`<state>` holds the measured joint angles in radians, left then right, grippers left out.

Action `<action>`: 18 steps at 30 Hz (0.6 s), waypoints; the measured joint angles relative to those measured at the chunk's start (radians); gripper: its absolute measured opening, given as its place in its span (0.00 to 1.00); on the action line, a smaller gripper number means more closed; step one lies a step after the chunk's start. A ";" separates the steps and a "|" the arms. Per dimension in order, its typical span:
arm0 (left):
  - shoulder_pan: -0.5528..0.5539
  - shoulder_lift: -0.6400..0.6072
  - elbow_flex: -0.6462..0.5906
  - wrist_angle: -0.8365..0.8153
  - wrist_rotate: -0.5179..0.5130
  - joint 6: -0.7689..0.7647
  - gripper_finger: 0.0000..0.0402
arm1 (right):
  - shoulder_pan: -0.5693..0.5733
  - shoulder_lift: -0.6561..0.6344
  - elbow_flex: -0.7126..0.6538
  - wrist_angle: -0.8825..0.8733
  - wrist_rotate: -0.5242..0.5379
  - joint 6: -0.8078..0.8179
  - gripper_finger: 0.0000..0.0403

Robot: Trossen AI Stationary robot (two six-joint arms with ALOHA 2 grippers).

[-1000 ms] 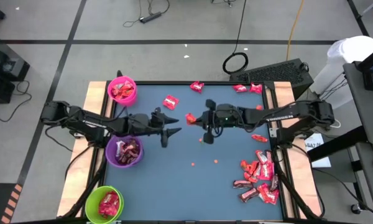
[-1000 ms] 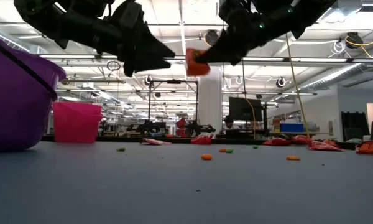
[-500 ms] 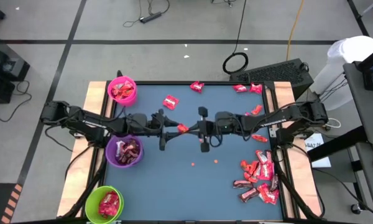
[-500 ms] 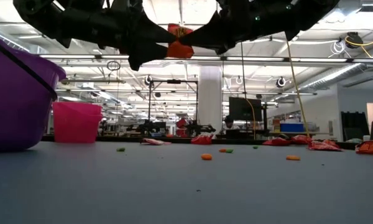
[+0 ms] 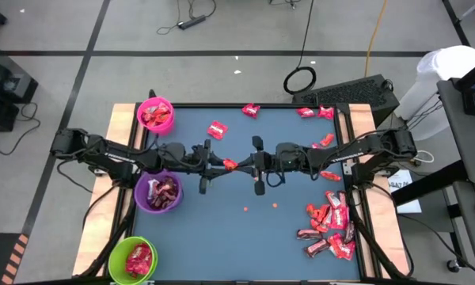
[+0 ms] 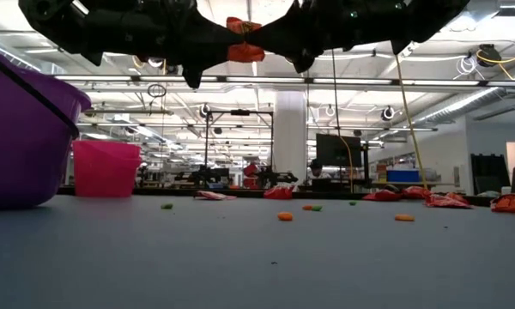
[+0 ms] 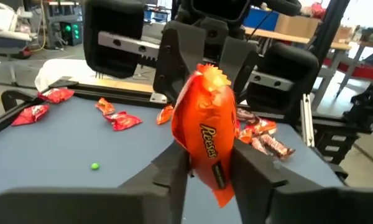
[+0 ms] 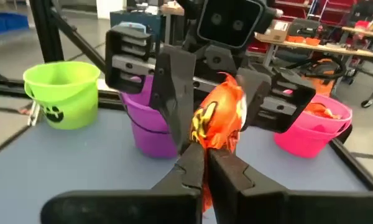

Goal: Organize candy in baskets
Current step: Put the orange chocolate into the pink bucket

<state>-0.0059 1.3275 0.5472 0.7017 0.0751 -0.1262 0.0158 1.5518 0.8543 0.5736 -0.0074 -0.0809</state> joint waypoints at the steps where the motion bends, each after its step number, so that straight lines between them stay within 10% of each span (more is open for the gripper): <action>1: 0.000 0.000 -0.001 -0.001 0.000 0.009 0.24 | 0.000 0.001 0.000 0.000 0.000 0.011 0.03; 12: 0.001 -0.031 0.000 -0.109 -0.008 0.090 0.07 | 0.005 -0.028 0.000 -0.087 0.008 0.165 0.24; 18: 0.026 -0.173 0.067 -0.466 -0.109 0.091 0.09 | 0.008 -0.138 0.001 -0.270 0.008 0.106 0.28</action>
<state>0.0204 1.1543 0.6141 0.2360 -0.0341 -0.0356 0.0242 1.4134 0.8555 0.3037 0.0006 0.0250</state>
